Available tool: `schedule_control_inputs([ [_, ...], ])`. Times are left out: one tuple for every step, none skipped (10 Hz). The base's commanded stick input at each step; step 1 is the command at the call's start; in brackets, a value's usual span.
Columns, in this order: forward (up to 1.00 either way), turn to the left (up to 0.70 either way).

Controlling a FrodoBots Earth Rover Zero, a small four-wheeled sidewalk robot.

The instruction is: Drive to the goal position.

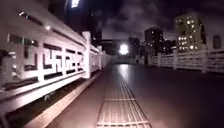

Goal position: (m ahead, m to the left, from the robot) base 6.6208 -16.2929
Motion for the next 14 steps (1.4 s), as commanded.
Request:
schedule_control_inputs([
  [0.45, 0.0],
  [0.45, 0.0],
  [0.45, 0.0],
  [0.45, 0.0],
  [0.45, 0.0],
  [0.45, 0.0],
  [0.45, 0.0],
  [0.45, 0.0],
  [0.45, 0.0],
  [0.45, 0.0],
  [0.45, 0.0],
  [0.45, 0.0],
  [0.45, 0.0],
  [0.45, 0.0],
])
